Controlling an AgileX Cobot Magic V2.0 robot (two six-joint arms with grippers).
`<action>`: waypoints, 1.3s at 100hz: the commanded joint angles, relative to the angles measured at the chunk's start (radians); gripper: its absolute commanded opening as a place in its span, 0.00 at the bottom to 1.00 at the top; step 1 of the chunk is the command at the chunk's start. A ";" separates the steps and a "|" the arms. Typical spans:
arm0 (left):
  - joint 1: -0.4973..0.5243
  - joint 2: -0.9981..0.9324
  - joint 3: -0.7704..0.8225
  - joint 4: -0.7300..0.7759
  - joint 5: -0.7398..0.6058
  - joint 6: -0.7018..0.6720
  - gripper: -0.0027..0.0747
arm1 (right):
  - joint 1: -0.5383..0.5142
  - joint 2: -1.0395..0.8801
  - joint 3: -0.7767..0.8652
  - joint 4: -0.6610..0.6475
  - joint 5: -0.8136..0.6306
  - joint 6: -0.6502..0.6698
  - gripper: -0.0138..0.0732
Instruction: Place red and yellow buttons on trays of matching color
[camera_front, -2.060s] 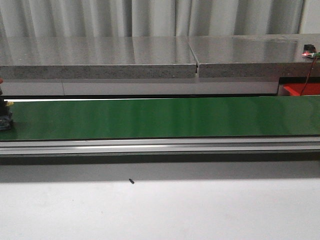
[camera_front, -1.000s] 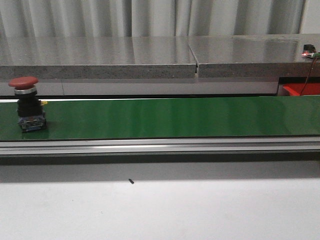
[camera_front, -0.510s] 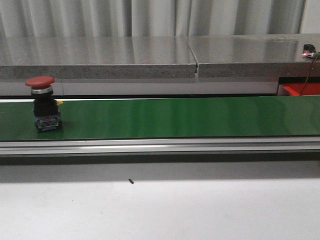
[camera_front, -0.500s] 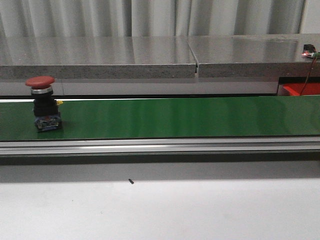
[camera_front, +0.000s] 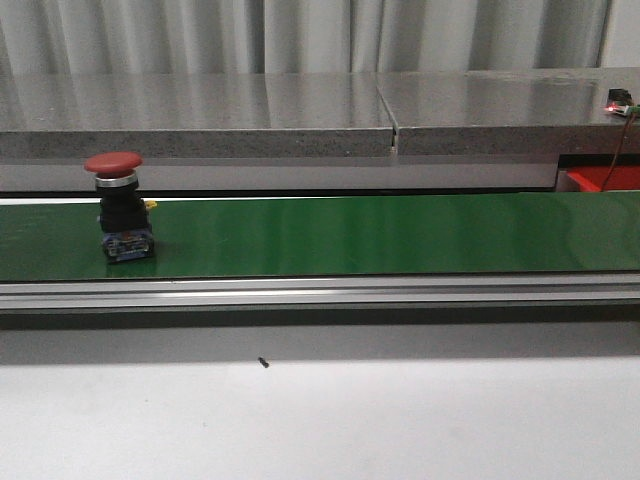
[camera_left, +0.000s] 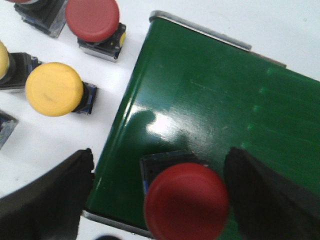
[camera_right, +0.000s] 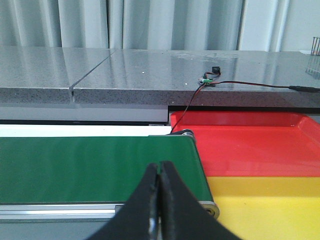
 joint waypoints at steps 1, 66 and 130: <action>-0.032 -0.085 -0.029 -0.005 -0.028 0.008 0.69 | -0.004 -0.019 -0.017 -0.012 -0.078 -0.003 0.09; -0.194 -0.556 0.221 0.005 -0.008 0.086 0.01 | -0.004 -0.019 -0.017 -0.012 -0.078 -0.003 0.09; -0.218 -1.025 0.508 -0.011 -0.006 0.086 0.01 | -0.004 -0.019 -0.017 -0.013 -0.091 -0.003 0.09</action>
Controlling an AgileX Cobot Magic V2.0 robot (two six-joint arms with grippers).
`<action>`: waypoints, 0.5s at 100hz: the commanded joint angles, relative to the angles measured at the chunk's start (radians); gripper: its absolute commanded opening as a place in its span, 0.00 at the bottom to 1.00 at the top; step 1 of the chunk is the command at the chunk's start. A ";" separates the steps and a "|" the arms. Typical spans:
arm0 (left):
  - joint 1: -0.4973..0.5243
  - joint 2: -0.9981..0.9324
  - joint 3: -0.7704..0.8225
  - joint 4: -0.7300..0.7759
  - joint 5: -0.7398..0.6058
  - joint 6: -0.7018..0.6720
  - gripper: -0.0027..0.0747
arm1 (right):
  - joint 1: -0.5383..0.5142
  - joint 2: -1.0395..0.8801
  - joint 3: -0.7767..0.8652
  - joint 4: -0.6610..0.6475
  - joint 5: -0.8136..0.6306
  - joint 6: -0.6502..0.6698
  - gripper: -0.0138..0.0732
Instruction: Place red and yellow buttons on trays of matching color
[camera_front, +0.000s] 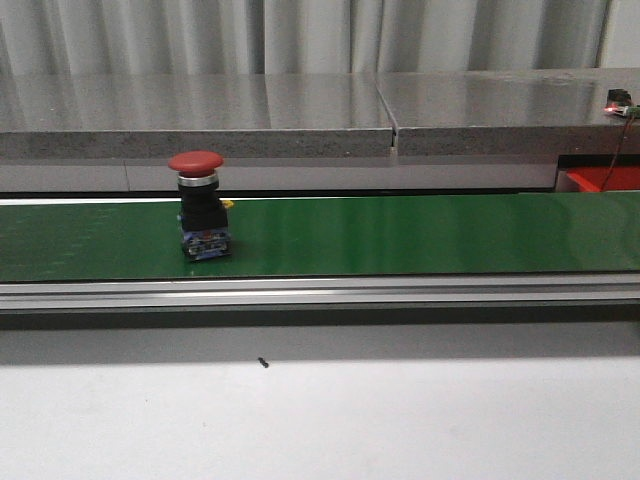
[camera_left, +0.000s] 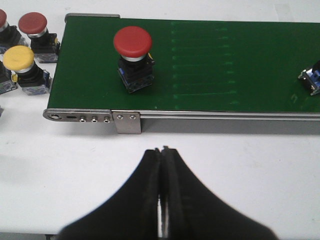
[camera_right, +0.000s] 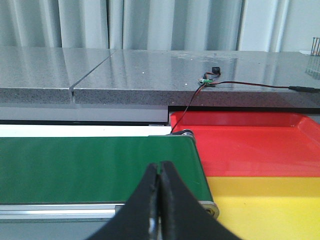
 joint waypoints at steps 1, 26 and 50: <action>-0.008 -0.051 -0.008 -0.018 -0.056 0.001 0.01 | -0.004 -0.019 -0.017 -0.013 -0.091 -0.003 0.09; -0.008 -0.180 0.035 -0.020 -0.019 0.001 0.01 | -0.003 -0.018 -0.042 -0.013 -0.127 -0.003 0.09; -0.008 -0.218 0.044 -0.020 -0.001 0.001 0.01 | 0.003 0.111 -0.215 -0.012 0.005 -0.003 0.09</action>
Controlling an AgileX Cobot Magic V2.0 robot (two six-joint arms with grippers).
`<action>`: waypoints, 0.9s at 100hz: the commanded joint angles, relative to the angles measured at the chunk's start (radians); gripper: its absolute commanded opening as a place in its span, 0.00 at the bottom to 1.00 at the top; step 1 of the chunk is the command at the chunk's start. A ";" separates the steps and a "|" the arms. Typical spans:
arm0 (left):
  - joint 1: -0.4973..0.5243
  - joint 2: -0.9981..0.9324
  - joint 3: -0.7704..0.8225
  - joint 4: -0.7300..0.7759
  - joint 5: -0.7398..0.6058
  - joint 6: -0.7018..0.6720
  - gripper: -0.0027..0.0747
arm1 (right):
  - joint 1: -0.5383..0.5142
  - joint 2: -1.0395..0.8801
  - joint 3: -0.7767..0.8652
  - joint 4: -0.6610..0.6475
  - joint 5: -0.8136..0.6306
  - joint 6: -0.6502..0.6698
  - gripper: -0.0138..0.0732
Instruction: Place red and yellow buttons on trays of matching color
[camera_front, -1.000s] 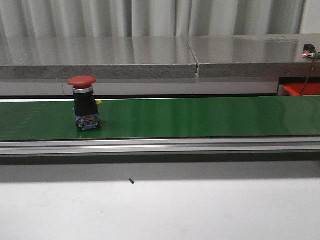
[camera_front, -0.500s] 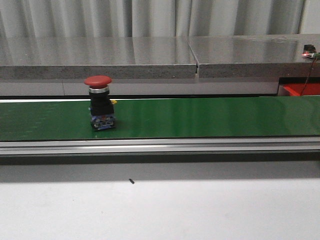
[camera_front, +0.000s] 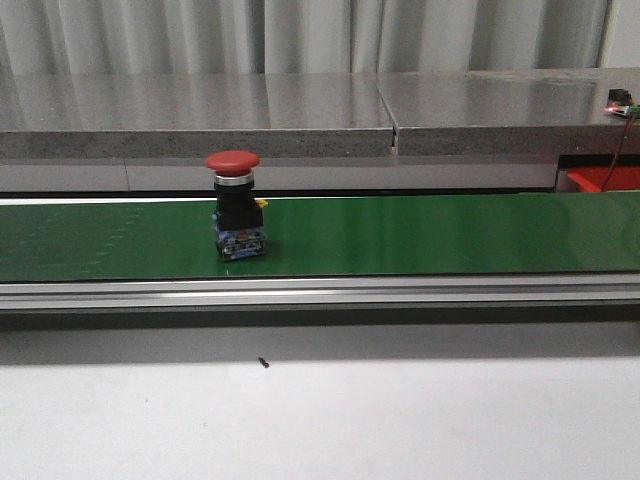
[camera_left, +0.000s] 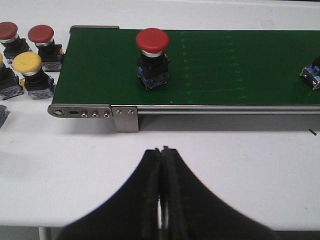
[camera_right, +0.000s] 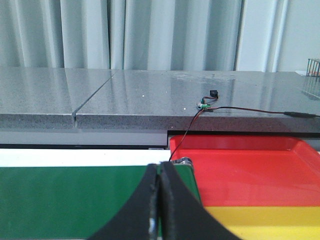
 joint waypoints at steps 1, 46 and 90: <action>-0.008 0.006 -0.026 -0.016 -0.056 -0.001 0.01 | 0.004 0.076 -0.095 -0.010 -0.031 -0.003 0.09; -0.008 0.006 -0.026 -0.016 -0.058 -0.001 0.01 | 0.057 0.522 -0.474 -0.007 0.220 -0.003 0.09; -0.008 0.006 -0.026 -0.016 -0.058 -0.001 0.01 | 0.295 0.864 -0.806 -0.007 0.517 -0.052 0.37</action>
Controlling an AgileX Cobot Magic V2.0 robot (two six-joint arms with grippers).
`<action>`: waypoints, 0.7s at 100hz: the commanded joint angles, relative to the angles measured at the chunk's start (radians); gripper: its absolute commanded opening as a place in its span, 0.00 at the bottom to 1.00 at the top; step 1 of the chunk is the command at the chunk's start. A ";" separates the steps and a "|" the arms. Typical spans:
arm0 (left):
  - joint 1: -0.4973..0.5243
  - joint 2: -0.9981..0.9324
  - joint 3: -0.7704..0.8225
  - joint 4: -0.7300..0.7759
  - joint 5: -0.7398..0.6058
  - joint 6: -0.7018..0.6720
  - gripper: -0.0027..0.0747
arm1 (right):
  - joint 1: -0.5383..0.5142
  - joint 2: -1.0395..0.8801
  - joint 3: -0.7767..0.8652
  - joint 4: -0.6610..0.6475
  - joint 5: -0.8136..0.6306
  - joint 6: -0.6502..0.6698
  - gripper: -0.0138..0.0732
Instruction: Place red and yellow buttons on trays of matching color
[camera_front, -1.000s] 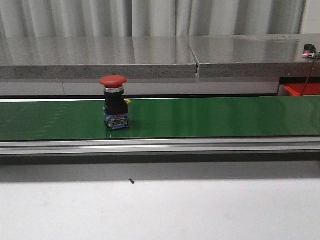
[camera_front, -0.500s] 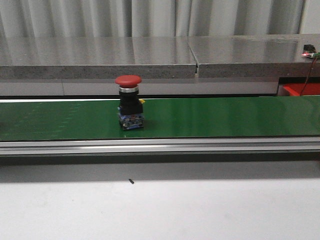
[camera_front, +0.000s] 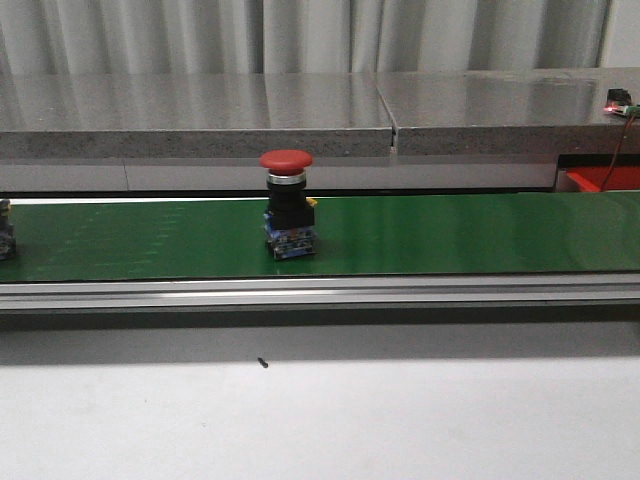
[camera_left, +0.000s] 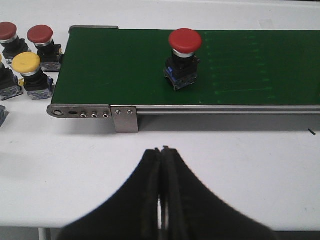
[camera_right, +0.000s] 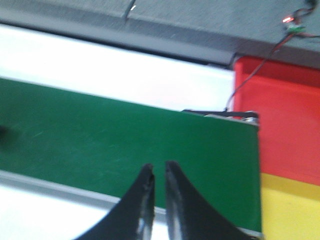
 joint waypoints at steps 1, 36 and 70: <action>-0.008 0.006 -0.026 -0.016 -0.059 -0.001 0.01 | 0.042 0.057 -0.088 -0.007 0.007 -0.013 0.38; -0.008 0.006 -0.026 -0.016 -0.059 -0.001 0.01 | 0.222 0.311 -0.324 0.010 0.207 -0.016 0.89; -0.008 0.006 -0.026 -0.016 -0.059 -0.001 0.01 | 0.338 0.606 -0.615 0.074 0.492 -0.078 0.89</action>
